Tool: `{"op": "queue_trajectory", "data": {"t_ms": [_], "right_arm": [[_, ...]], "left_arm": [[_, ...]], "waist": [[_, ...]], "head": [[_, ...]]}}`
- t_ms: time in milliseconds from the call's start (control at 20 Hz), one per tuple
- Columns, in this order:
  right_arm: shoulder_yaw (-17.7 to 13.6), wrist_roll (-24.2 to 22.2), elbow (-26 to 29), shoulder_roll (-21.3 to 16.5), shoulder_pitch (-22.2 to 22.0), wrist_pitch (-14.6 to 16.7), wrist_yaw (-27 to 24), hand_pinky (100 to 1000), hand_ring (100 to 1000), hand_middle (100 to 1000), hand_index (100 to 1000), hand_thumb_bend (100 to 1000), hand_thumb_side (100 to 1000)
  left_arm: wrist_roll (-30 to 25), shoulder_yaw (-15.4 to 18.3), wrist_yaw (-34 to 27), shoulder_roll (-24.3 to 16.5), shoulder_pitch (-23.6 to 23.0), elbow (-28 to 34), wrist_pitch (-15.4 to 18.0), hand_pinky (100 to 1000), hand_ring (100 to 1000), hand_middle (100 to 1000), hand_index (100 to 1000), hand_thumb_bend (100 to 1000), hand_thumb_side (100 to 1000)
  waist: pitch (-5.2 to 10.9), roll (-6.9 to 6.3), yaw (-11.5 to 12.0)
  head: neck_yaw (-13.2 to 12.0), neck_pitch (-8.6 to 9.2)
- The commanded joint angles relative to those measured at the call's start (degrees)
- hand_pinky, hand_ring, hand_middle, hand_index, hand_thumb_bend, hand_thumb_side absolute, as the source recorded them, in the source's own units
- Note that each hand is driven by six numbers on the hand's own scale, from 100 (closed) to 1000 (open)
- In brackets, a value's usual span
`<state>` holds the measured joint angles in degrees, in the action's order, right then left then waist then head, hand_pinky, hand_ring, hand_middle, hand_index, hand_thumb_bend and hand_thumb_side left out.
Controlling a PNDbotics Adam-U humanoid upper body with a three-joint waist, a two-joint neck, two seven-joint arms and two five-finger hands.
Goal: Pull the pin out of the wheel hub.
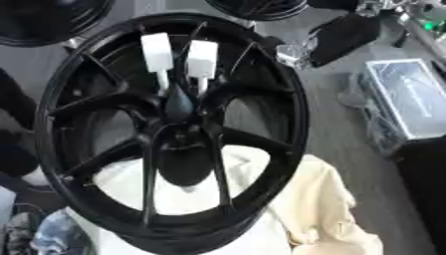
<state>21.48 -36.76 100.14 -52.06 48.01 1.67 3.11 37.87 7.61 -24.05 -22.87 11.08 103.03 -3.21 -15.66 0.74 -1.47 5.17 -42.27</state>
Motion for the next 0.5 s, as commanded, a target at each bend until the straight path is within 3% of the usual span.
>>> {"op": "queue_trajectory", "data": {"t_ms": [50, 200, 400, 500], "right_arm": [[-0.35, -0.36, -0.88, 0.01, 1.48, -0.11, 0.90, 1000, 948, 891, 920, 100, 523], [-0.13, -0.78, -2.04, 1.05, 1.98, -0.31, 1.24, 1000, 951, 894, 922, 100, 538], [-0.24, -0.71, -3.12, 2.75, 3.03, -0.61, 2.27, 1000, 944, 891, 921, 100, 461], [-0.18, -0.65, -3.23, 3.25, 3.31, -0.66, 2.82, 1000, 944, 892, 922, 100, 467]], "left_arm": [[0.67, 1.16, 0.64, -2.09, 0.45, 0.50, 0.21, 643, 637, 601, 704, 133, 818], [0.92, 1.49, 0.92, -2.28, 0.63, 0.71, 0.42, 644, 637, 602, 704, 131, 814], [1.28, 1.91, 1.17, -2.35, 1.04, 1.12, 0.52, 643, 638, 602, 704, 130, 810], [1.60, 2.17, 1.17, -2.27, 1.22, 1.22, 0.58, 643, 638, 602, 704, 130, 810]], "waist": [[1.10, -0.11, 0.18], [0.95, -0.30, 0.57], [0.53, -0.43, 1.33], [0.30, -0.40, 1.85]], "head": [[0.21, -0.27], [0.82, -0.31], [2.44, -0.20], [3.18, -0.12]]}}
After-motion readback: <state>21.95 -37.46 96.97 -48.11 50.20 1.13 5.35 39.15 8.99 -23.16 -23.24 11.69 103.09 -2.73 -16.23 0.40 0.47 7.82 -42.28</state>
